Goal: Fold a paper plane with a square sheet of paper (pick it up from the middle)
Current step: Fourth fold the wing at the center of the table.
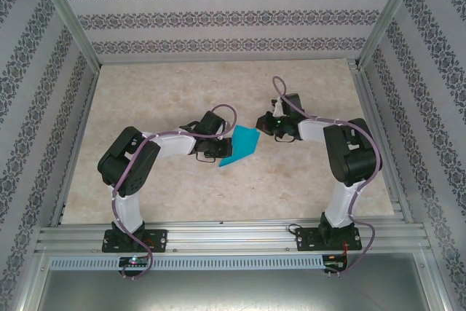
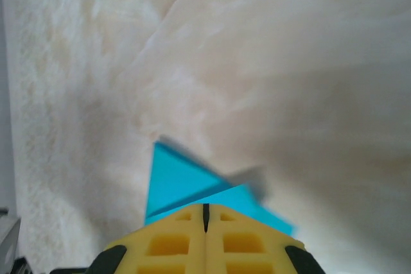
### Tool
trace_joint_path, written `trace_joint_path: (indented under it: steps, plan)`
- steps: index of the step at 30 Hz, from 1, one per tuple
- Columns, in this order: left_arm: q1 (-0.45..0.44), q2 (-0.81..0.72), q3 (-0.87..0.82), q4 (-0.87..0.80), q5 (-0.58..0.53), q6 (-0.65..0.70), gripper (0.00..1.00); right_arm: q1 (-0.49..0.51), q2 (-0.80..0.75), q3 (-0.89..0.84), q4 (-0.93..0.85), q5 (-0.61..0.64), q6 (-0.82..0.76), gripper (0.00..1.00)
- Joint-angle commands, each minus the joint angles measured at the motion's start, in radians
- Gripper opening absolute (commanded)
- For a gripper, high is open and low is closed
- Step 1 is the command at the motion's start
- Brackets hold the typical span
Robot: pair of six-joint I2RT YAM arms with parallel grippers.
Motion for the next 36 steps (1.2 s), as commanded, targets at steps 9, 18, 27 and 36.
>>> trace_joint_path:
  steps: [9, 18, 27, 36]
  plan:
    - [0.001, 0.032, -0.058, -0.205, -0.065, 0.013, 0.00, 0.102, 0.071, -0.040, 0.084, -0.073, 0.086, 0.00]
    - [0.001, 0.010, -0.044, -0.200, -0.043, -0.007, 0.00, 0.102, 0.113, -0.039, -0.029, -0.006, 0.030, 0.00]
    - [0.001, -0.097, 0.043, -0.202, 0.036, -0.058, 0.21, 0.101, 0.135, -0.028, -0.110, 0.061, -0.012, 0.00]
    - [0.001, -0.098, -0.003, -0.097, 0.158, -0.160, 0.23, 0.102, 0.153, -0.022, -0.132, 0.072, -0.019, 0.00]
